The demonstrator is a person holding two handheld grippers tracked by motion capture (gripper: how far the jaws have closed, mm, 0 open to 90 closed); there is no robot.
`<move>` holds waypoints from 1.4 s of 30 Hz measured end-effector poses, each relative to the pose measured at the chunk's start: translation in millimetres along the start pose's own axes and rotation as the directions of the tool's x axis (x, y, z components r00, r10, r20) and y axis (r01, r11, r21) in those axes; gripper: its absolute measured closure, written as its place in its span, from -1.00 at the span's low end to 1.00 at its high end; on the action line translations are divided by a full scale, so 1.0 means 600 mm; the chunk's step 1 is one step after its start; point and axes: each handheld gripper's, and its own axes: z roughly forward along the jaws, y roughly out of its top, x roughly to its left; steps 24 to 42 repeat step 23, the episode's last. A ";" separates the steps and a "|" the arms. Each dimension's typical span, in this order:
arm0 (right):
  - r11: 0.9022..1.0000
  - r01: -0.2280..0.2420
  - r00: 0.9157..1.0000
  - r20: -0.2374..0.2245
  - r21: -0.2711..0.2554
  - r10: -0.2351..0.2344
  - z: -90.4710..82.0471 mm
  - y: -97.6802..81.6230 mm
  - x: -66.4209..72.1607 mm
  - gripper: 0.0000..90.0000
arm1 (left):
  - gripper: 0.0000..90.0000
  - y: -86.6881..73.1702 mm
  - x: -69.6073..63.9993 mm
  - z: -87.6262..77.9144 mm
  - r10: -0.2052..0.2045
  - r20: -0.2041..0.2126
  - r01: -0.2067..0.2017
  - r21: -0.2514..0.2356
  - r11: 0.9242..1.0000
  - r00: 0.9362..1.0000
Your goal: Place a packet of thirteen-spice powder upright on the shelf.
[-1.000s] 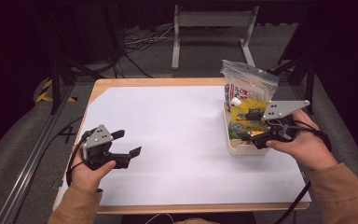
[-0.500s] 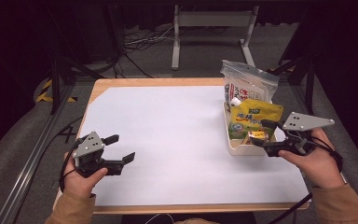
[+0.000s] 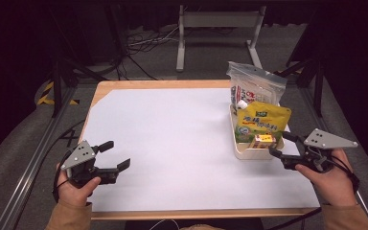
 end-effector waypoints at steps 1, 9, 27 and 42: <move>1.000 -0.009 1.000 0.004 -0.005 0.009 0.000 -0.007 0.000 -0.37 | -0.67 -0.002 0.001 0.000 -0.003 -0.003 0.003 -0.001 1.000 1.000; 0.999 -0.042 0.998 0.045 0.021 0.041 0.000 -0.041 -0.010 -0.38 | -0.67 -0.015 0.008 0.006 -0.015 -0.013 0.015 0.015 1.000 1.000; 0.996 -0.081 0.995 0.056 0.046 0.079 0.010 -0.069 -0.017 -0.44 | -0.68 -0.020 0.012 0.010 -0.017 -0.019 0.018 0.028 0.999 1.000; 0.996 -0.081 0.995 0.056 0.046 0.079 0.010 -0.069 -0.017 -0.44 | -0.68 -0.020 0.012 0.010 -0.017 -0.019 0.018 0.028 0.999 1.000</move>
